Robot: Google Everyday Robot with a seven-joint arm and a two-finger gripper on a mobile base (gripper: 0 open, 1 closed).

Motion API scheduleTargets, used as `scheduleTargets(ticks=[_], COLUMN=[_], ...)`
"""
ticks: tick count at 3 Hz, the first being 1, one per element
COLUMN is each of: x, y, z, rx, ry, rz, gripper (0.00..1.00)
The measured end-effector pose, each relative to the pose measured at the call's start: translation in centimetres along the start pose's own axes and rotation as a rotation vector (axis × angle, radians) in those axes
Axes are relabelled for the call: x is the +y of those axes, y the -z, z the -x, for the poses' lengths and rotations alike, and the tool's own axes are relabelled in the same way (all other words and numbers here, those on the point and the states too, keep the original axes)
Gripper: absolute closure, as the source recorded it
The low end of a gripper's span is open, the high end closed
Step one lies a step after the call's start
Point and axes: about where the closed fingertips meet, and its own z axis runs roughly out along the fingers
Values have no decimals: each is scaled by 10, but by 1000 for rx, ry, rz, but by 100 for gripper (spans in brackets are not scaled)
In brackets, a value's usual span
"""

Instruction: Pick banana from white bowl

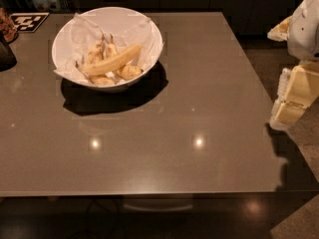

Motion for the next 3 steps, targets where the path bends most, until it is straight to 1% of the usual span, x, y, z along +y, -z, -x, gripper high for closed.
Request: scheduleTargets(ticks=[1,2,3], x=[-6,-17,-17], y=[2,-8,-8], z=[31,83,83], rx=[13,44,43], ry=[88,232,231], rz=[2,0,-1], gripper=[0,0,0])
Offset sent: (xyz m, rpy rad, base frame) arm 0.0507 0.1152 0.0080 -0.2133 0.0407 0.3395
